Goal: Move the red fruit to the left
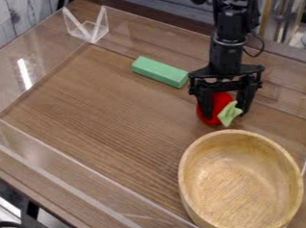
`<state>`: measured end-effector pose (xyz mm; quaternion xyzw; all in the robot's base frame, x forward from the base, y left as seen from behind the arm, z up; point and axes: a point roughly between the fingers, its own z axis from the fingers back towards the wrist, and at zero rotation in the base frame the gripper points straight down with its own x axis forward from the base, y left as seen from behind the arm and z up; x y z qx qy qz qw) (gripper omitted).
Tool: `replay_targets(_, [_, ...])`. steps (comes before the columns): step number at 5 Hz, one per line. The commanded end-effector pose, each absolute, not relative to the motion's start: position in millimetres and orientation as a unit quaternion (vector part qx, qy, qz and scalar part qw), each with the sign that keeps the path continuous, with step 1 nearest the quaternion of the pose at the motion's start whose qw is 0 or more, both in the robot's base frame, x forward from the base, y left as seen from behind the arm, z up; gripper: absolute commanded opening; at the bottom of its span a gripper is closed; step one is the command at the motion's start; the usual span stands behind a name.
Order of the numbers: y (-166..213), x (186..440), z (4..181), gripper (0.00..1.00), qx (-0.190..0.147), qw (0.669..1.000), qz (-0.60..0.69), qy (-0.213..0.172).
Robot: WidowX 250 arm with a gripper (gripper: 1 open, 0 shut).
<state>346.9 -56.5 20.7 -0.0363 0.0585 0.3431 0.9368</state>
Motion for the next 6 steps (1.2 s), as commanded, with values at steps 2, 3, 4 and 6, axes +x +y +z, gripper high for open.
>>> replay_targets(2, [-75,358,30.9,1.00,-0.045,0.939,0.339,0.035])
replay_targets(3, [-84,363,39.7,1.00,-0.045,0.940,0.337,0.032])
replay_targets(4, [-84,365,39.5,1.00,-0.040,0.948,0.316,0.031])
replay_targets(6, [-73,369,40.3,1.00,-0.029,0.955,0.293,0.032])
